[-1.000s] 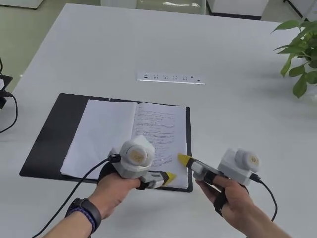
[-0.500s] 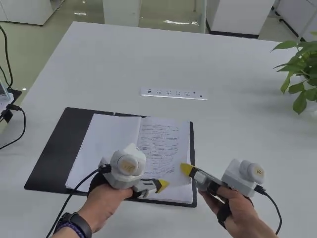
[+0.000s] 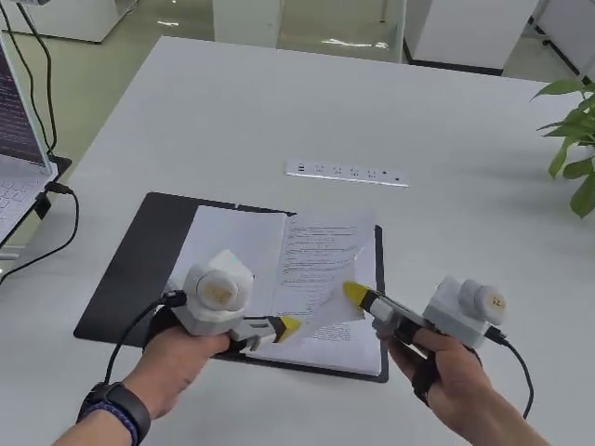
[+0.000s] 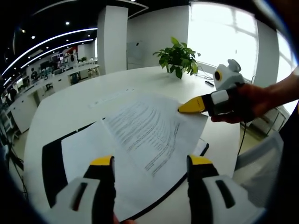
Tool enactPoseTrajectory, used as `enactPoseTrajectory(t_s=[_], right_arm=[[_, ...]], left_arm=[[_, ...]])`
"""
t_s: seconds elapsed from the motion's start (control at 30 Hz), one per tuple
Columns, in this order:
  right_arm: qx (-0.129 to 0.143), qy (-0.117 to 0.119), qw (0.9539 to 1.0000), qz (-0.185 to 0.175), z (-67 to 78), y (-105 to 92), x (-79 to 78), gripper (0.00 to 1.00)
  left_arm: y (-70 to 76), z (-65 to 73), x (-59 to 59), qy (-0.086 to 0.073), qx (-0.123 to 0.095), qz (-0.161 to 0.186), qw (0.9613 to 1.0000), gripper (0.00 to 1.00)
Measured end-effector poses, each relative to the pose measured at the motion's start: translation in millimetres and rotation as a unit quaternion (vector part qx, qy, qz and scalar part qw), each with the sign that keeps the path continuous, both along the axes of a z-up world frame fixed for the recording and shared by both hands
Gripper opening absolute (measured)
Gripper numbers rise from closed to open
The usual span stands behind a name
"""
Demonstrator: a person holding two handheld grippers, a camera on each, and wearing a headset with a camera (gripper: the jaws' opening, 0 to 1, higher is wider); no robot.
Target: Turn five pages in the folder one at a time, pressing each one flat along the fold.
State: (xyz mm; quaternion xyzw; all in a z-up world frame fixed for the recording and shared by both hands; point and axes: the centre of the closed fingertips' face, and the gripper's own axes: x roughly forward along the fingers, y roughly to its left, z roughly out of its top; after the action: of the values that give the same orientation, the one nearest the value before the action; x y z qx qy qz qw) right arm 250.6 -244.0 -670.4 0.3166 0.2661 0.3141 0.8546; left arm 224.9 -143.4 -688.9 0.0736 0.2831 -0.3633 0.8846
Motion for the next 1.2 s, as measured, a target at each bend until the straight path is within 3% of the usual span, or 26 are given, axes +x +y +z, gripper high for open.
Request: enactPoseTrajectory(t_s=[0.33, 0.77, 1.2], right_arm=[[-0.002, -0.019, 0.9996, 0.022, 12.8, 33.6, 6.9, 0.0], [0.004, -0.025, 0.998, 0.058, 21.9, 81.0, 13.0, 0.0], [0.011, -0.014, 0.995, 0.098, 16.5, 137.2, 13.1, 0.0]], left_arm=[[42.2, 2.1, -3.0, -0.002, -0.003, 0.029, 0.9996, 0.62], [91.0, 5.7, -6.7, -0.007, 0.001, 0.056, 0.9984, 0.62], [133.3, 7.6, -10.4, -0.014, -0.001, 0.085, 0.9963, 0.63]])
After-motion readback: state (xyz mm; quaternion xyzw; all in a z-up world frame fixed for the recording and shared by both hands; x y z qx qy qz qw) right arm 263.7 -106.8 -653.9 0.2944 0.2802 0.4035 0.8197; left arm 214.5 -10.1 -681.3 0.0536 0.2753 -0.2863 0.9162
